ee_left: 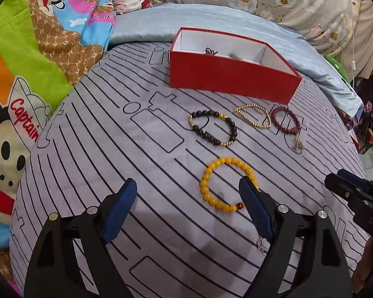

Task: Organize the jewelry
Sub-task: 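Grasp the small orange bead bracelet with the left tool while the right approaches the dark red bracelet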

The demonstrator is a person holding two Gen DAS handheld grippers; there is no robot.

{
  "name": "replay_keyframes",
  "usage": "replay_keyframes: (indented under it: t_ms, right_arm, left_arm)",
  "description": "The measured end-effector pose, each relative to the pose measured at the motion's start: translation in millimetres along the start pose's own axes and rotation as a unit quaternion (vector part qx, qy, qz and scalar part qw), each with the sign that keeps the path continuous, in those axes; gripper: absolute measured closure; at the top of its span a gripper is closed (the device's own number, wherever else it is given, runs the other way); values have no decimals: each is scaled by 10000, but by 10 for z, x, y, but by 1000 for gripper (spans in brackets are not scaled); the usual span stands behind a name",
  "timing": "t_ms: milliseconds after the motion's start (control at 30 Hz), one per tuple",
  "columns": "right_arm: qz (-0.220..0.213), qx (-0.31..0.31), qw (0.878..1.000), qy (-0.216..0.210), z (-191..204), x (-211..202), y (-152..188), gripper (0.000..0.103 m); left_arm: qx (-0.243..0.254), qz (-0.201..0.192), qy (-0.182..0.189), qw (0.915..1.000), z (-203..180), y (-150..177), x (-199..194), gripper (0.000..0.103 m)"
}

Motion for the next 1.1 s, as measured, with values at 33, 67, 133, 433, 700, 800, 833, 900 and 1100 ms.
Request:
replay_keyframes:
  t_ms: [33, 67, 133, 433, 700, 800, 833, 900, 1100]
  right_arm:
    - [13, 1, 10000, 2, 5, 1, 23, 60]
    - [37, -3, 10000, -14, 10, 6, 50, 60]
    - [61, -14, 10000, -22, 15, 11, 83, 60]
    - [62, -33, 10000, -60, 38, 0, 77, 60]
    - [108, 20, 9999, -64, 18, 32, 64, 60]
    - [115, 4, 9999, -77, 21, 43, 67, 60]
    - [116, -5, 9999, -74, 25, 46, 71, 60]
    - [123, -11, 9999, -85, 28, 53, 71, 60]
    - [85, 0, 9999, -77, 20, 66, 22, 60]
  left_arm:
    - [4, 1, -24, 10000, -3, 13, 7, 23]
    - [2, -13, -55, 10000, -4, 18, 16, 24]
    - [33, -68, -103, 9999, -17, 16, 28, 26]
    - [262, 101, -193, 9994, -110, 48, 234, 46]
    - [456, 1, -285, 9986, -179, 71, 253, 69]
    - [483, 5, -227, 9986, -170, 49, 248, 94]
    - [489, 16, -184, 9986, -170, 47, 247, 95]
    - [472, 30, -107, 9988, -156, 43, 234, 96]
    - [371, -155, 70, 9992, -111, -1, 44, 96]
Point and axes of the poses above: each gripper's, at about its wrist camera, not at the fingertips, and x roughly the way its jaws point, z to its left, y to its underside, the point moved 3 cm from there along x, roughly the way its jaws point, and after that the axes turned 9 degrees about z, right-handed, at the moved point
